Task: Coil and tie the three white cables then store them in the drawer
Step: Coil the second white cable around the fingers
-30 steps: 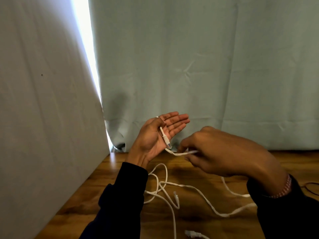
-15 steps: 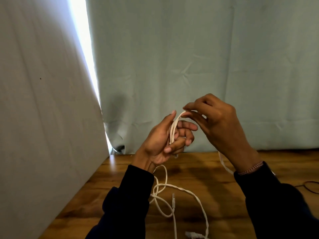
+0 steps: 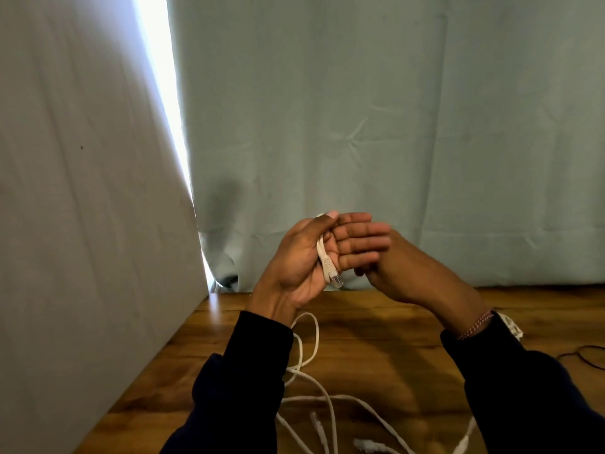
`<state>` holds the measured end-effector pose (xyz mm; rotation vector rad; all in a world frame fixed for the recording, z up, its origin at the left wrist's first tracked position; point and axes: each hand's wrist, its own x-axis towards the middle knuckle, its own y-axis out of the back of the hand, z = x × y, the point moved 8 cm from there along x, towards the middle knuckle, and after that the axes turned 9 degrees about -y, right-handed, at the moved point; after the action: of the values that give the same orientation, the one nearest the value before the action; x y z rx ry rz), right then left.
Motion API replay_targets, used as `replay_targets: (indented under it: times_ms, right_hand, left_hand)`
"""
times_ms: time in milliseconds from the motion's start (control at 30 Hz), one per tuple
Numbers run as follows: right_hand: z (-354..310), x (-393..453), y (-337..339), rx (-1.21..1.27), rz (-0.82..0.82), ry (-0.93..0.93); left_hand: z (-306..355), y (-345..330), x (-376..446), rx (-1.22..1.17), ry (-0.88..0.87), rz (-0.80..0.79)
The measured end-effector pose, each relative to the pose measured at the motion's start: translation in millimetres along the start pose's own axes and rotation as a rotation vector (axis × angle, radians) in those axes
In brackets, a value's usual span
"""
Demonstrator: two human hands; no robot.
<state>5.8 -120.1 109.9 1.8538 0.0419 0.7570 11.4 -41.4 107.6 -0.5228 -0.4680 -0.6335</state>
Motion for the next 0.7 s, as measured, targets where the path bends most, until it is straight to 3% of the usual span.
replay_targets:
  times_ms: [133,367,433,567,700]
  right_hand:
    - [0,-9,-20,-0.048,-0.288,-0.084]
    - [-17,-28,-35,-0.088,-0.581,-0.036]
    - [-21,-30,-30,-0.134,-0.555,0.009]
    - [-24,-26,-9,-0.166,-0.348,0.106]
    - [-38,-30,17,0.112,-0.169,0.258]
  left_hand:
    - [0,1,0,-0.074,-0.017,0.012]
    - [-10,29,5,0.033,0.008,0.107]
    - [-13,35,5,0.078,0.009,0.135]
    - [-12,41,4,0.190,0.001,0.183]
    - [-11,38,0,0.265,0.013,0.202]
